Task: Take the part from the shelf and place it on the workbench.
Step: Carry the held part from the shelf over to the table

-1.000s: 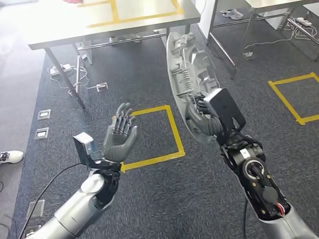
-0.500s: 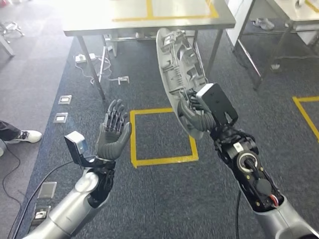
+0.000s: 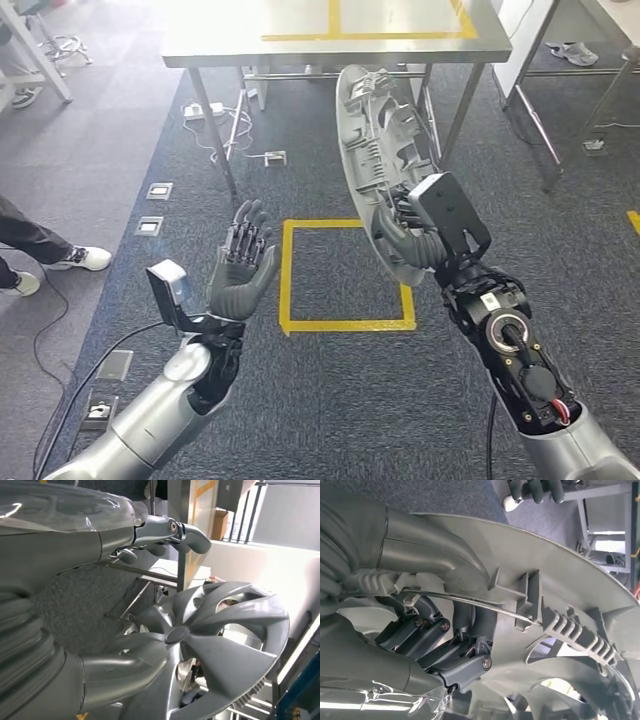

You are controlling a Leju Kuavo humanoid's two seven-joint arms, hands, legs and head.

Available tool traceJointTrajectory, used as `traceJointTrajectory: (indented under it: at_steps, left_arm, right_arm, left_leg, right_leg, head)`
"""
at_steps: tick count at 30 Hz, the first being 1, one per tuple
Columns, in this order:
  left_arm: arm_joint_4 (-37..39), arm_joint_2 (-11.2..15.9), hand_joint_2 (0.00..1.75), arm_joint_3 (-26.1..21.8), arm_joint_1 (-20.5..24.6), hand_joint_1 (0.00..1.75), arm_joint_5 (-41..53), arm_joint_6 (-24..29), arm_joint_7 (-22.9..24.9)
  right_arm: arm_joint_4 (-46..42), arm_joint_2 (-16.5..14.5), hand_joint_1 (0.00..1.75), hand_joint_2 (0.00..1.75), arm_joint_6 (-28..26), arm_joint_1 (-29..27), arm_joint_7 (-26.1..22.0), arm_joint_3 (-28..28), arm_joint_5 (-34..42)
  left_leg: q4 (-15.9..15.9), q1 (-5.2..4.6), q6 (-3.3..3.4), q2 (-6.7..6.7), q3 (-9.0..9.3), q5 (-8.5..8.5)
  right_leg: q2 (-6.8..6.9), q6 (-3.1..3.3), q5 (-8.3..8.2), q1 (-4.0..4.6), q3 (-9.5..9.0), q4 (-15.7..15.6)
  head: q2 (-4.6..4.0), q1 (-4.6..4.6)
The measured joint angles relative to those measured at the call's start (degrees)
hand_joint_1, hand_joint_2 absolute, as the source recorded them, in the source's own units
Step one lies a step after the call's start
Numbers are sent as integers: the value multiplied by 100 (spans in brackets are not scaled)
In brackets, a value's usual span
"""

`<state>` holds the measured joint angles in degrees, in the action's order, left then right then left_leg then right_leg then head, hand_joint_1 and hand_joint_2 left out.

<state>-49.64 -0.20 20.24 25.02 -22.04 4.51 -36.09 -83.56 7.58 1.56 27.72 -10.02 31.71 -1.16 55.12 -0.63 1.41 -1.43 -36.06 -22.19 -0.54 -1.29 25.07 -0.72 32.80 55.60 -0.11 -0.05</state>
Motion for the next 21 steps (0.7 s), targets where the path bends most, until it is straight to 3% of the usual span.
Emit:
traceJointTrajectory:
  at_steps: [6, 21]
  left_arm:
    - [2, 10, 175, 0, 2, 0, -89, -1, 9]
    - [15, 11, 175, 90, -3, 0, -90, -31, -11]
  right_arm:
    - [26, 0, 175, 175, -1, 5, -24, 2, 65]
    - [55, 2, 175, 175, -167, -113, 51, -10, 70]
  left_leg:
    - [-44, 6, -27, 1, 22, 15]
    - [-48, 6, -47, 3, 23, 9]
  right_leg:
    - [-1, 21, 6, 8, -1, 0]
    - [-1, 34, 10, 5, -8, -17]
  head:
    - [0, -42]
    - [0, -40]
